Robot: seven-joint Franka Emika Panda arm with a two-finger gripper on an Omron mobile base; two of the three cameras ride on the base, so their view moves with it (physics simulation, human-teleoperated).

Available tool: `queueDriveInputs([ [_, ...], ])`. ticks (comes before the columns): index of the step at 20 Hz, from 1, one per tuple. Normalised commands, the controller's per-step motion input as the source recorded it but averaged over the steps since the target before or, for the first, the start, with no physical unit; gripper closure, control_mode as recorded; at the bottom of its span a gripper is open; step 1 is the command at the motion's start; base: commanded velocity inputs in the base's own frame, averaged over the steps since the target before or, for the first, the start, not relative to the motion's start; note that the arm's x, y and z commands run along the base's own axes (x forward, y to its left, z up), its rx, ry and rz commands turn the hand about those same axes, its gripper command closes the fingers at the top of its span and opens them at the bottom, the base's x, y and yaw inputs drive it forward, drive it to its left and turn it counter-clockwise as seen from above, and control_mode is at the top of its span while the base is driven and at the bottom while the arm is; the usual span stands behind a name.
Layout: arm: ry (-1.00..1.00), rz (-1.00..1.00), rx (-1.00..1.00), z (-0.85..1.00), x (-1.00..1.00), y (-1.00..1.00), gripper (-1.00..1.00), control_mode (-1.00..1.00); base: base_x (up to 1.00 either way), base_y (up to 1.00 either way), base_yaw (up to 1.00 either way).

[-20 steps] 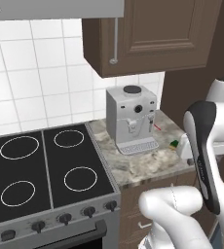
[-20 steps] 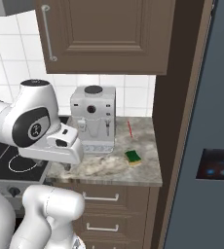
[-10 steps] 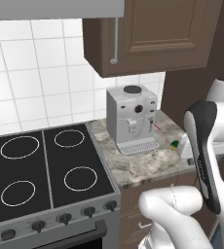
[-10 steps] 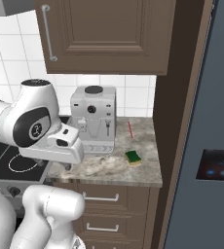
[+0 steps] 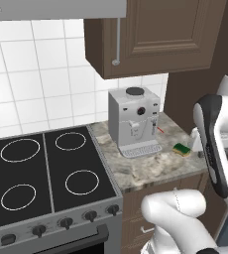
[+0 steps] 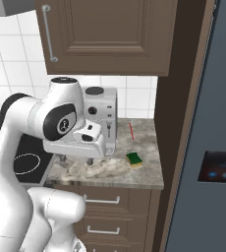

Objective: Place the sponge inside the microwave to prepare for sanitizing.

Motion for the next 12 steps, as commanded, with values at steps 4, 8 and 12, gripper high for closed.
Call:
queueDriveInputs([
  [4, 0.1, 0.02, -0.05, -0.4, 0.54, -0.1, -1.0, -1.0, 0.0, 0.0, 0.0],
  [8, -0.02, 0.15, -0.12, -0.24, 0.49, -0.04, -1.0, -1.0, 0.0, 0.0, 0.0],
  [12, -0.15, 0.15, -0.12, -0.18, 0.41, -0.04, -1.0, -1.0, 0.0, 0.0, 0.0],
])
